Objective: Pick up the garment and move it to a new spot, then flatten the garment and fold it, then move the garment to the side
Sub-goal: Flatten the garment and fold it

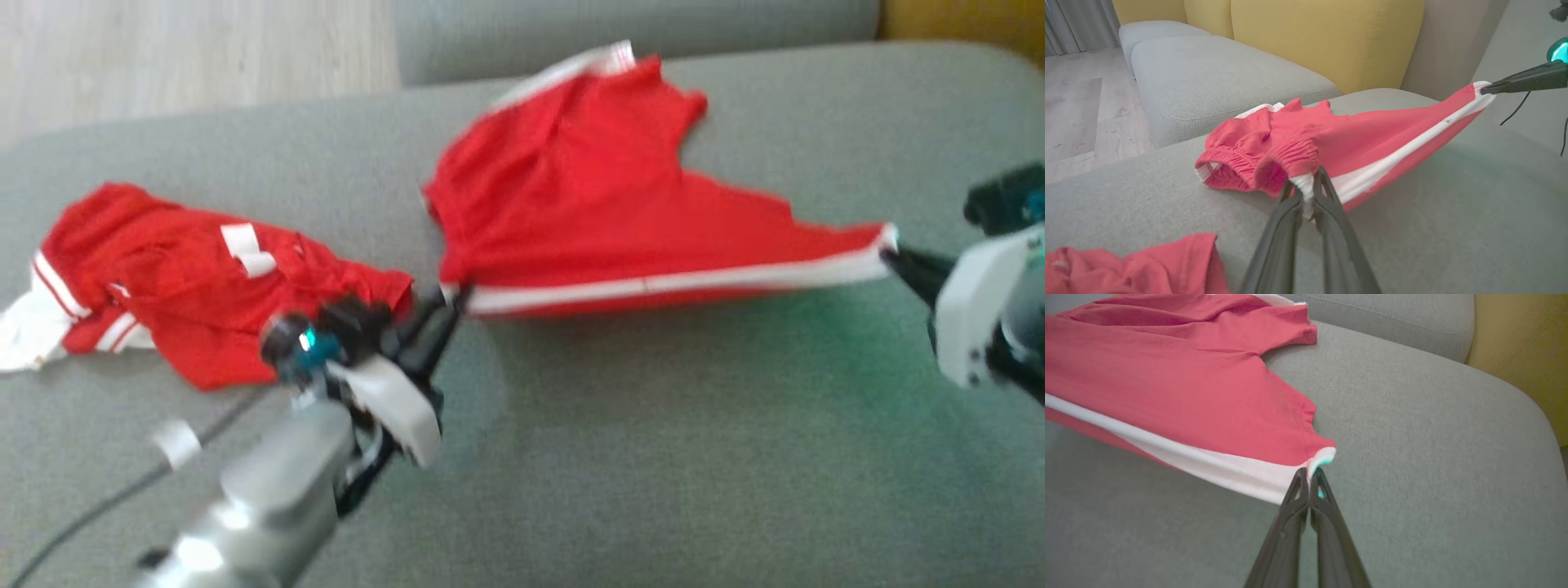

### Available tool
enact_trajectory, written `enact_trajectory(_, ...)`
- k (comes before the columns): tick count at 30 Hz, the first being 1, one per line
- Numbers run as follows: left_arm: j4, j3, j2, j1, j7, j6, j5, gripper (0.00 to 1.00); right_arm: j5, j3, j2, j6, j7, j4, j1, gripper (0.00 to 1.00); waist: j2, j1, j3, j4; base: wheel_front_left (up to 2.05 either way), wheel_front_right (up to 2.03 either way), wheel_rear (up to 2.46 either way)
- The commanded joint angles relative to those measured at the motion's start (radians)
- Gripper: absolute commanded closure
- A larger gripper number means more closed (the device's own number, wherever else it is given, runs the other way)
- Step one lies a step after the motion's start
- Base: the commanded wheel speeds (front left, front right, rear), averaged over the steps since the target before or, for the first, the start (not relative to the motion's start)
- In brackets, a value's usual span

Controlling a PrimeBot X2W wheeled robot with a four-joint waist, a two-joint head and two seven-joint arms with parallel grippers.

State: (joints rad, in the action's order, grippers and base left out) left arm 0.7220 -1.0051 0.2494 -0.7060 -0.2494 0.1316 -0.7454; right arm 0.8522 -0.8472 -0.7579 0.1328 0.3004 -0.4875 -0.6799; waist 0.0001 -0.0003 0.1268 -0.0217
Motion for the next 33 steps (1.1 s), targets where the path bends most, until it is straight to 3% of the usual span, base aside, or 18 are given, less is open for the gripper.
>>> enact_trajectory(1, -0.031, 0.03, 0.049, 0.006, -0.012, -0.019, 0.013, 1.0, 0.027, 0.006, -0.087, -0.002, 0.023, 0.035, 0.042, 1.0, -0.0001, 0.0003, -0.063, -0.003, 0.0, 0.0, 0.0)
enact_trajectory(8, -0.175, -0.013, 0.069, 0.182, -0.011, -0.071, 0.04, 1.0, 0.103, 0.047, -0.226, -0.002, 0.085, 0.176, 0.239, 1.0, -0.0001, 0.0003, -0.129, -0.003, 0.0, 0.0, 0.0)
enact_trajectory(14, -0.324, -0.054, 0.108, 0.282, 0.026, -0.124, 0.05, 1.0, 0.14, 0.17, -0.309, -0.002, 0.098, 0.266, 0.405, 1.0, -0.0001, 0.0003, -0.144, 0.0, 0.0, 0.0, 0.0)
enact_trajectory(18, -0.399, -0.035, 0.131, 0.28, 0.044, -0.17, 0.046, 1.0, 0.071, 0.288, -0.284, -0.002, 0.088, 0.322, 0.425, 1.0, -0.0001, 0.0003, -0.128, 0.01, 0.0, 0.0, 0.0)
enact_trajectory(24, -0.435, -0.008, 0.135, 0.202, 0.068, -0.183, 0.053, 1.0, -0.053, 0.394, -0.21, -0.002, 0.148, 0.361, 0.342, 1.0, -0.0001, 0.0003, -0.051, 0.049, 0.0, 0.0, 0.0)
enact_trajectory(33, -0.401, 0.011, 0.107, 0.068, 0.094, -0.158, 0.065, 1.0, -0.167, 0.404, -0.136, -0.002, 0.239, 0.351, 0.143, 1.0, -0.0001, 0.0003, 0.075, 0.12, 0.0, 0.0, 0.0)
